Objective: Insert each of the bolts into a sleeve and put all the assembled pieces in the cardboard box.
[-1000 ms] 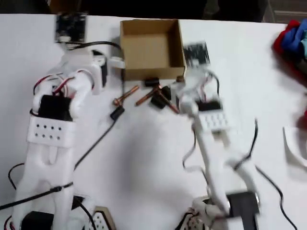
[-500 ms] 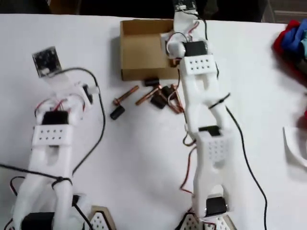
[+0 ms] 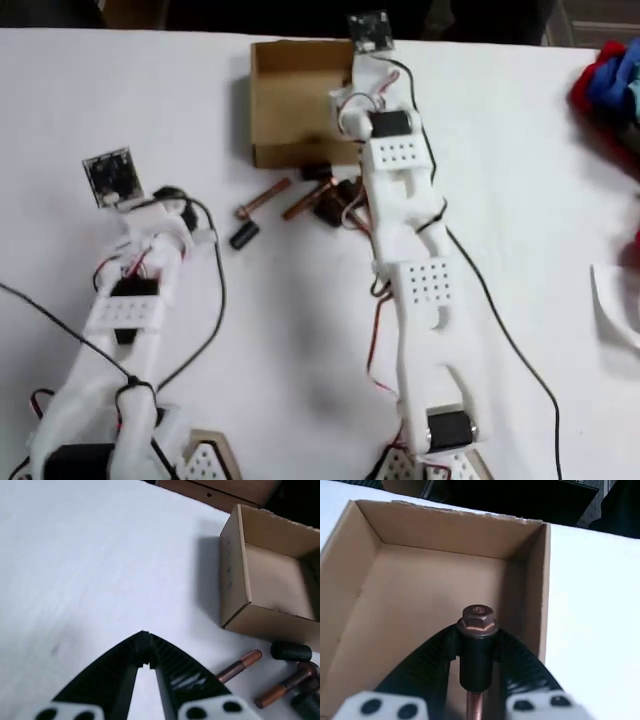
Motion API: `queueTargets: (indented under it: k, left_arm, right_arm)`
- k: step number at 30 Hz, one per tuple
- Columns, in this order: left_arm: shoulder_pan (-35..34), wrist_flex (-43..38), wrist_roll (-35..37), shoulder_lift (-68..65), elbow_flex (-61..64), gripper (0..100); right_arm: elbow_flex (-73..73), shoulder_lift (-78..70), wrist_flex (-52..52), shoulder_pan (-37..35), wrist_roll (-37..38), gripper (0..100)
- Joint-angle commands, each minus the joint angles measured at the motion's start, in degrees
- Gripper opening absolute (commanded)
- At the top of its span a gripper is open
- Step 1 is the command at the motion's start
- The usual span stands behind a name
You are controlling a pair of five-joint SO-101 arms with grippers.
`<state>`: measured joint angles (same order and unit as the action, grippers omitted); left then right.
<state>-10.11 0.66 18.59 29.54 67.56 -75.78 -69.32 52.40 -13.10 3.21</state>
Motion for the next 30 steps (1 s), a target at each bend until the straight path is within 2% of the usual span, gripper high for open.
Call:
queueTargets:
  k: [1, 13, 16, 18, 23, 30]
  left_arm:
    - [-0.4, -1.3, -0.3, 0.2, 0.0, 3]
    - [-0.4, -1.7, -0.4, 0.2, 1.1, 3]
    - [-0.4, -1.7, -0.4, 0.2, 1.1, 3]
    - [-0.4, -1.7, -0.4, 0.2, 1.1, 3]
    - [-0.4, -1.7, -0.4, 0.2, 1.1, 3]
    - [-0.4, -1.7, -0.4, 0.2, 1.2, 3]
  right_arm:
    - [-3.6, 0.6, -2.0, 1.0, 0.1, 2.0]
    - [-4.0, -3.2, -2.8, 1.0, 0.2, 2.4]
    - [-3.7, -3.4, -4.1, 0.9, 3.2, 2.6]
    - [-3.7, -3.4, -3.9, 0.7, 5.4, 4.8]
    - [-4.1, -2.9, -3.6, 0.7, 5.5, 15.7]
    - [-6.4, -2.9, -3.7, 0.6, 5.6, 7.4]
